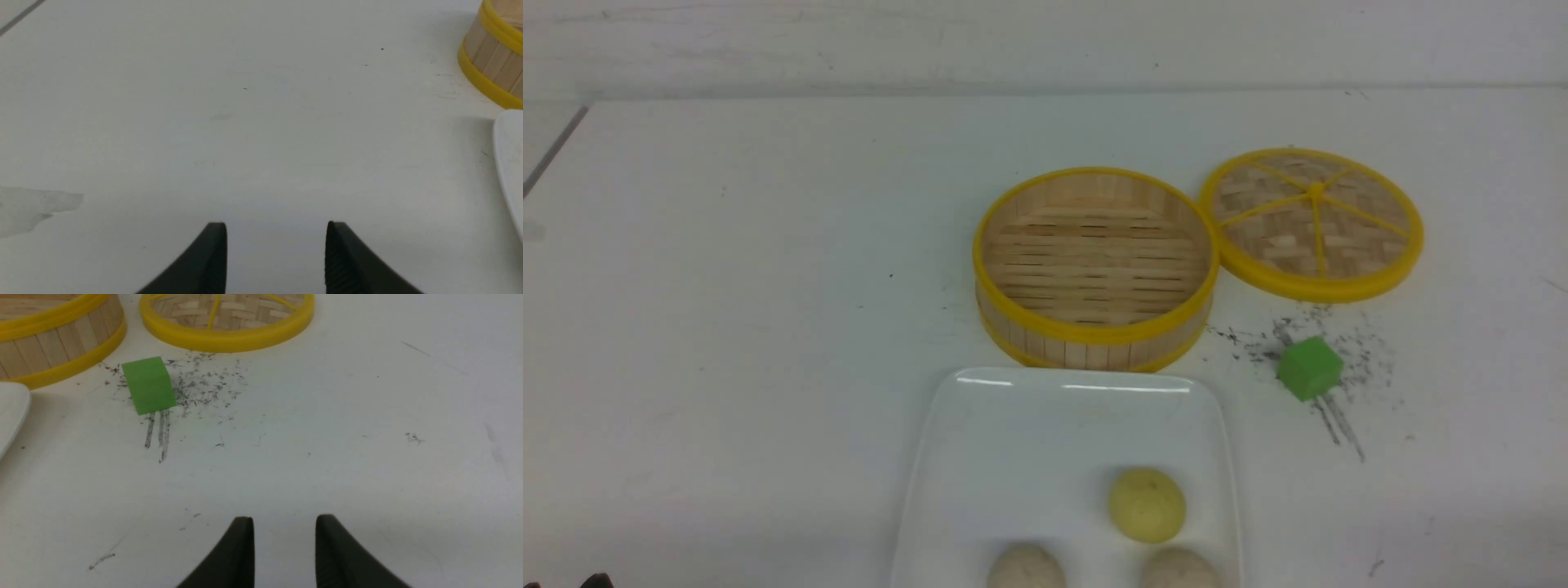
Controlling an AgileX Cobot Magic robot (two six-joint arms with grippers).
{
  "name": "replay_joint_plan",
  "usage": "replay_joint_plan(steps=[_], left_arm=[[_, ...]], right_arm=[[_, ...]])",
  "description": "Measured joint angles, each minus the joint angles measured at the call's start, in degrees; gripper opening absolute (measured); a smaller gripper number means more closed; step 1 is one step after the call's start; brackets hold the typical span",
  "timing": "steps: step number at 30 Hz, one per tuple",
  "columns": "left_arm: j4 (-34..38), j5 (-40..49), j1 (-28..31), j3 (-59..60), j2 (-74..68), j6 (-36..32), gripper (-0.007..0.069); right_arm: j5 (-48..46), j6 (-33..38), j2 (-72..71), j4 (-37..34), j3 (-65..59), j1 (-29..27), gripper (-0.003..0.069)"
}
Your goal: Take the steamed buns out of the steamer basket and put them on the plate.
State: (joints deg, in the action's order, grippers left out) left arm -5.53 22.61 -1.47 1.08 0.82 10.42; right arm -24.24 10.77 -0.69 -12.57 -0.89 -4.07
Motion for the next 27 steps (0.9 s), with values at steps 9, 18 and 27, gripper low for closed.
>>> replay_joint_plan(steps=[9,18,27], left_arm=[[0.0,0.0,0.0,0.0,0.0,0.0,0.0343],[0.0,0.0,0.0,0.0,0.0,0.0,0.0337],[0.0,0.0,0.0,0.0,0.0,0.0,0.0337]], right_arm=[[0.0,0.0,0.0,0.0,0.0,0.0,0.0240],[0.0,0.0,0.0,0.0,0.0,0.0,0.0240],[0.0,0.0,0.0,0.0,0.0,0.0,0.0240]])
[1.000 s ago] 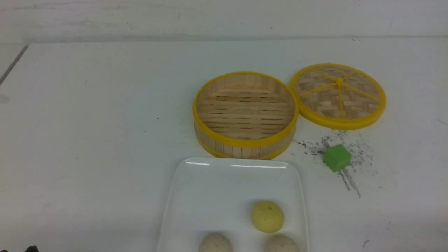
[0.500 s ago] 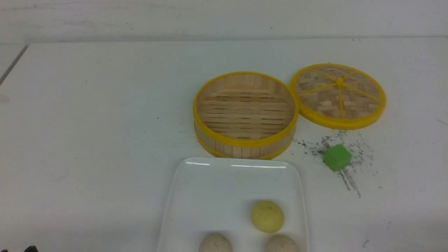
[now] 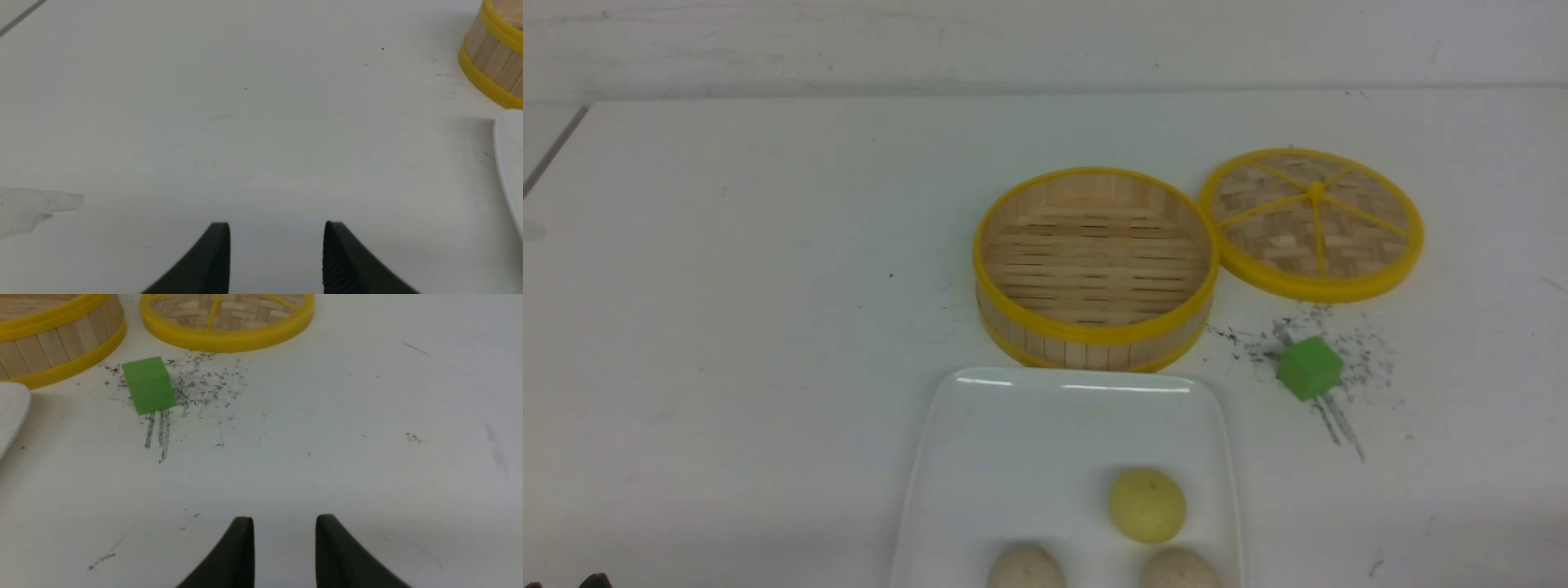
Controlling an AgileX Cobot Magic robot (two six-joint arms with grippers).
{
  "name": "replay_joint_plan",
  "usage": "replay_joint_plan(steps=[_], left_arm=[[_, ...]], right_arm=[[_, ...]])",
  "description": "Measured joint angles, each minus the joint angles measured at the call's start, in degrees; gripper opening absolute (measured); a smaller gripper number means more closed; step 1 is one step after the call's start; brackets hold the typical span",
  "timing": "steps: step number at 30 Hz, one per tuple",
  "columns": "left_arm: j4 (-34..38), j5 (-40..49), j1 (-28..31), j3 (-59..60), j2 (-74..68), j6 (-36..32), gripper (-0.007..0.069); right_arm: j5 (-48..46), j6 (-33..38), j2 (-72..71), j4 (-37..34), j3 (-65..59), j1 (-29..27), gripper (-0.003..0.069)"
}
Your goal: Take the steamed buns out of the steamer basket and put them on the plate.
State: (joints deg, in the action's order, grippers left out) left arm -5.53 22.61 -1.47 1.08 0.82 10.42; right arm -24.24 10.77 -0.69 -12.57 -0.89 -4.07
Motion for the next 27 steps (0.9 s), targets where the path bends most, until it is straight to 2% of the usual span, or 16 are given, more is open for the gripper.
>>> replay_joint_plan(steps=[6,10,13,16,21,27], left_arm=[[0.0,0.0,0.0,0.0,0.0,0.0,0.0337],[0.0,0.0,0.0,0.0,0.0,0.0,0.0337],[0.0,0.0,0.0,0.0,0.0,0.0,0.0337],[0.0,0.0,0.0,0.0,0.0,0.0,0.0337],[0.0,0.0,0.0,0.0,0.0,0.0,0.0337],[0.0,0.0,0.0,0.0,0.0,0.0,0.0337]], right_arm=[[0.0,0.0,0.0,1.3,0.0,0.0,0.0240],[0.1,0.0,0.0,9.9,0.0,0.0,0.0240],[0.1,0.0,0.0,13.7,0.0,0.0,0.0240],[0.2,0.0,0.0,12.6,0.0,0.0,0.0240],[0.2,0.0,0.0,5.7,0.0,0.0,0.0240],[0.2,-2.9,0.0,5.8,0.0,0.0,0.0240]])
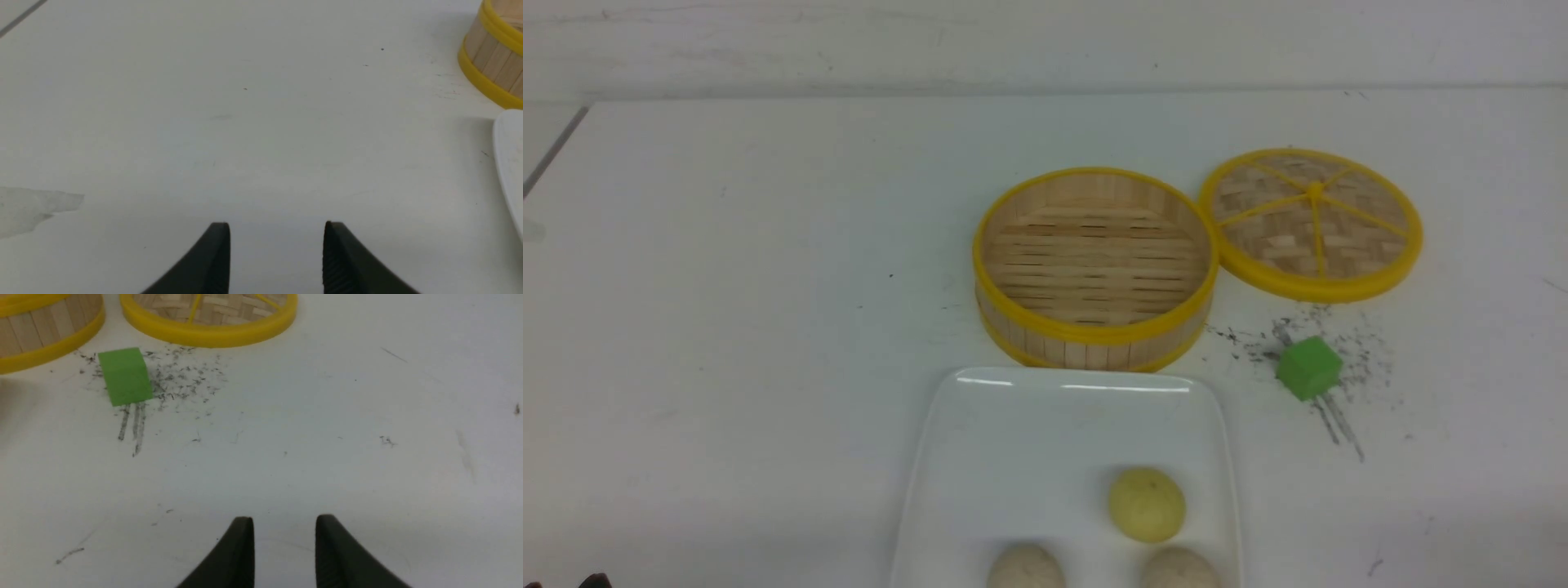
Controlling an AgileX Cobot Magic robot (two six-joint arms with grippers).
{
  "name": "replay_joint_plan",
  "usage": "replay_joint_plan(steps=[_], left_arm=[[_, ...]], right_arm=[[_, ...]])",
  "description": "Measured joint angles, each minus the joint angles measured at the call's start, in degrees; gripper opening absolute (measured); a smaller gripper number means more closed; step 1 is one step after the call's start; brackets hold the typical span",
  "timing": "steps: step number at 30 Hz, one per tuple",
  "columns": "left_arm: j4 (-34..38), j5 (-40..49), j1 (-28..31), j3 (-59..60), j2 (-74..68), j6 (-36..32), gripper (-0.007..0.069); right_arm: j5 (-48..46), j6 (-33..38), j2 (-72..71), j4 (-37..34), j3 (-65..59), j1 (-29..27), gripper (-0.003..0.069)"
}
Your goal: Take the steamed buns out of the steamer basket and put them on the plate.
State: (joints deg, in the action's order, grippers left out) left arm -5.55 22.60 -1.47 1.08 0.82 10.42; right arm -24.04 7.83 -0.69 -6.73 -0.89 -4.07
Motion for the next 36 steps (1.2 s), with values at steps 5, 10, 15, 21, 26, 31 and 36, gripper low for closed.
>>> replay_joint_plan(steps=[5,10,15,21,26,31,36], left_arm=[[0.0,-0.1,0.0,0.0,0.0,0.0,0.0337],[0.0,-0.1,0.0,0.0,0.0,0.0,0.0337],[0.0,-0.1,0.0,0.0,0.0,0.0,0.0337],[0.0,-0.1,0.0,0.0,0.0,0.0,0.0337],[0.0,-0.1,0.0,0.0,0.0,0.0,0.0337],[0.0,-0.1,0.0,0.0,0.0,0.0,0.0337],[0.0,-0.1,0.0,0.0,0.0,0.0,0.0337]], right_arm=[[0.3,-11.9,0.0,6.0,0.0,0.0,0.0240],[0.6,-19.5,0.0,11.1,-0.1,0.0,0.0240],[0.6,-20.2,0.0,11.3,-0.1,0.0,0.0240],[0.6,-20.3,0.0,11.4,-0.1,0.0,0.0240],[0.6,-20.3,0.0,11.5,-0.1,0.0,0.0240],[0.6,-20.3,0.0,11.5,-0.1,0.0,0.0240],[0.6,-20.3,0.0,11.5,-0.1,0.0,0.0240]])
